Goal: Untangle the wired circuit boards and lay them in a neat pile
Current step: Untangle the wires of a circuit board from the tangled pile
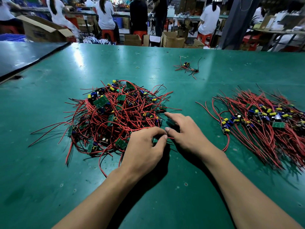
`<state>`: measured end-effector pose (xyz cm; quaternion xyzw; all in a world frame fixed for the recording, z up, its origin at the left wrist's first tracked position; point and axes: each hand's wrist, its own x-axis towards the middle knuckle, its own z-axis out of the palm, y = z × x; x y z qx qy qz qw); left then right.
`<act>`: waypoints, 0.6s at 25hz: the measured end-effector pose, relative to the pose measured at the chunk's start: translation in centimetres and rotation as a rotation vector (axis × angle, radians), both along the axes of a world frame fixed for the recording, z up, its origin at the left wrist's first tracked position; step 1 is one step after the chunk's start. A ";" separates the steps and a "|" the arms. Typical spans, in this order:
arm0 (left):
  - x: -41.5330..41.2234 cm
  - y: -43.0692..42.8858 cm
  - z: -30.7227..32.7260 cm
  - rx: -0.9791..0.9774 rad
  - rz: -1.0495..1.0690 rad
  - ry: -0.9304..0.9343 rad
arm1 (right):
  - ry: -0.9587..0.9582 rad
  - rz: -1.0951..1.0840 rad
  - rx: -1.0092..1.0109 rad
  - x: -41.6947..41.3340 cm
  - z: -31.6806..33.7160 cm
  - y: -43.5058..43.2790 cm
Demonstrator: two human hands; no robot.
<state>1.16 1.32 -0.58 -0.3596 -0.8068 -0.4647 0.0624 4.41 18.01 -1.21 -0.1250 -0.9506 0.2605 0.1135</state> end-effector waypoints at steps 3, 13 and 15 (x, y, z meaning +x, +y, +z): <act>0.1 -0.2 0.2 0.093 -0.005 -0.049 | -0.034 0.072 0.085 -0.1 -0.1 -0.3; 0.1 0.0 0.0 0.116 -0.039 -0.050 | -0.036 0.021 0.058 -0.4 0.1 -1.5; 0.0 0.1 -0.2 0.143 -0.027 -0.060 | 0.017 0.027 0.062 -0.1 0.2 -1.9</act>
